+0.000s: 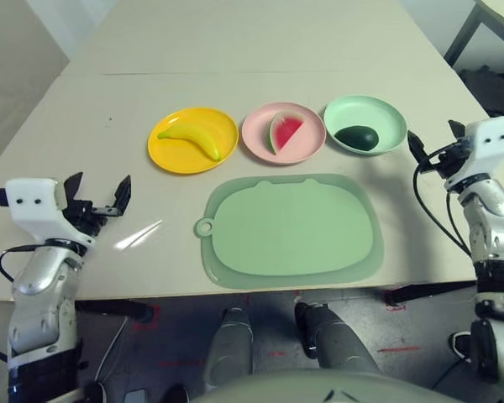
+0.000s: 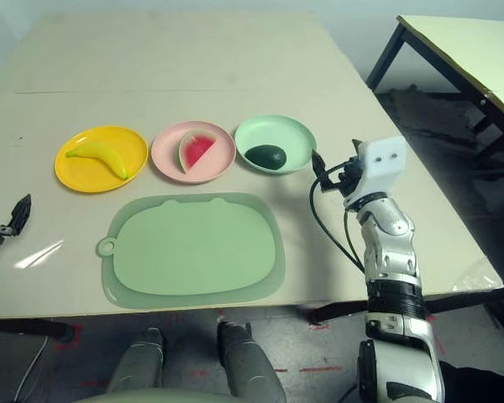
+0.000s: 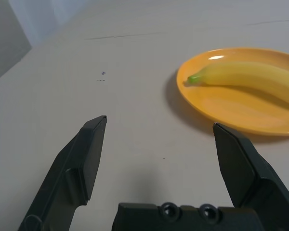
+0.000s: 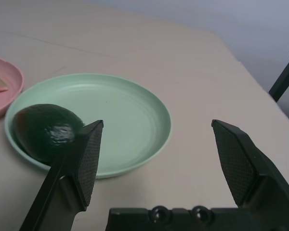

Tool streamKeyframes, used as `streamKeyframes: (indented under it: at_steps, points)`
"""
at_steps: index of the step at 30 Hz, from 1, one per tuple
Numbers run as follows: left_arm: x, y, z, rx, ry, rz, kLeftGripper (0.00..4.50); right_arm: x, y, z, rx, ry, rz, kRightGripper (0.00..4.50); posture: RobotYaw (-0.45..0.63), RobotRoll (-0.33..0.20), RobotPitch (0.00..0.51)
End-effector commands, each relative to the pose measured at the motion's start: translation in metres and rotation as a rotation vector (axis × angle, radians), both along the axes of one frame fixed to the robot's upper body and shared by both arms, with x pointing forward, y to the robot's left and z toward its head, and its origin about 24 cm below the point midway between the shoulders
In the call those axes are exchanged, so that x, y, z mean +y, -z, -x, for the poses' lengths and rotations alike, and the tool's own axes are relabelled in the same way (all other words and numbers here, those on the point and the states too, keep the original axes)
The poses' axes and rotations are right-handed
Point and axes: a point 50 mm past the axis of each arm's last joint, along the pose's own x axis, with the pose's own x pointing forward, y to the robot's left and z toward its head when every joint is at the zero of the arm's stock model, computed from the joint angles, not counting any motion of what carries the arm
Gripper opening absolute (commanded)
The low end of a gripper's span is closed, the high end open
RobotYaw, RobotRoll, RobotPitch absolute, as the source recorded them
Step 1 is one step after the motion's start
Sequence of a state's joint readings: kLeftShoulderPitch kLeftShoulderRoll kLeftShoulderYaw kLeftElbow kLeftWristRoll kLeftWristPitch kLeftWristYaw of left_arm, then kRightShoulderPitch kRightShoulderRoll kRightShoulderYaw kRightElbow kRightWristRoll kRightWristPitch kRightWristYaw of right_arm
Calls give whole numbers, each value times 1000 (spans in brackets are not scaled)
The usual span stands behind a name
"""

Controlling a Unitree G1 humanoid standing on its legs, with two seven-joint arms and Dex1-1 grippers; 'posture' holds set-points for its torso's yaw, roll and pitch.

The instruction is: Place the fruits into color-matched plates.

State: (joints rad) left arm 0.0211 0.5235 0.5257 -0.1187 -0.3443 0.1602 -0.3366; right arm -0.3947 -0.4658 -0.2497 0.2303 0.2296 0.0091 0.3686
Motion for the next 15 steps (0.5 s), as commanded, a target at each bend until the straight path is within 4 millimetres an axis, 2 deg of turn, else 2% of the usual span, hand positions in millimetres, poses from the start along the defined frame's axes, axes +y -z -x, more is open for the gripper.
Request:
streamKeyframes:
  at_steps: [1, 6, 15]
  points:
    - [0, -2, -3, -1, 0, 3, 4482, 6, 4, 4, 33, 10, -63, 4500, 35, 0, 246]
    - [-5, -11, -12, -33, 13, 3, 4482, 1, 10, 15, 60, 63, -154, 4500, 36, 0, 246]
    - [-14, -10, -17, -43, 30, 12, 4482, -15, 12, 25, 79, 97, -121, 4500, 30, 0, 241]
